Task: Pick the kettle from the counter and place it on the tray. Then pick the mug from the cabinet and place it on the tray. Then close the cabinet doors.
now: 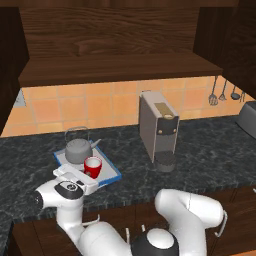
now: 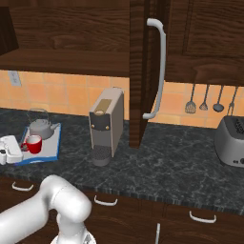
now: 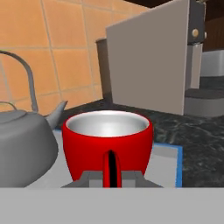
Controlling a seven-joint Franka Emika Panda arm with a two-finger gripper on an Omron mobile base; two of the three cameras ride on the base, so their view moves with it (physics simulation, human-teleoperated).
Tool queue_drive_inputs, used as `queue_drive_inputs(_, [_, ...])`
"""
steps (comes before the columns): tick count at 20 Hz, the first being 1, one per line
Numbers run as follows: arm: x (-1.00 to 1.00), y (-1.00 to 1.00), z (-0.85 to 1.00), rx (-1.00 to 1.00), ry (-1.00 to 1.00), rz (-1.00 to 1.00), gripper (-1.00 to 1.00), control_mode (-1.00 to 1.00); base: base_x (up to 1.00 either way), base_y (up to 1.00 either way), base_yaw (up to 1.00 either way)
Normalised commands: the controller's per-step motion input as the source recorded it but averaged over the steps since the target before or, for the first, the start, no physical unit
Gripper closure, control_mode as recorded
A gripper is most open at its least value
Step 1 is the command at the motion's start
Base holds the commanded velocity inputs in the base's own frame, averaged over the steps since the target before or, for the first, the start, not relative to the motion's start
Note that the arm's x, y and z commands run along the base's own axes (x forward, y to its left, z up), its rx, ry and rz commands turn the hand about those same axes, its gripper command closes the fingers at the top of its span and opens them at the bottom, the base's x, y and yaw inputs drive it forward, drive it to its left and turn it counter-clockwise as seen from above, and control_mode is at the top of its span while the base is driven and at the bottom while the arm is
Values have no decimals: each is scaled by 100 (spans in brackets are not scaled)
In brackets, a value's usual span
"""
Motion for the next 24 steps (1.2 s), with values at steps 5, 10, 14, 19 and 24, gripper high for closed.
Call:
queue_drive_inputs(5, [10,14,-15,2,0,0,100,-100,0,0,0])
queue_drive_inputs(10, [7,4,-12,2,0,0,100,-100,0,0,0])
queue_drive_inputs(14, [10,3,-17,0,0,0,100,-100,0,0,0])
queue_drive_inputs(19, [8,4,-22,0,0,0,100,-100,0,0,0])
queue_drive_inputs(24, [0,0,-3,3,0,0,-100,-100,0,0,0])
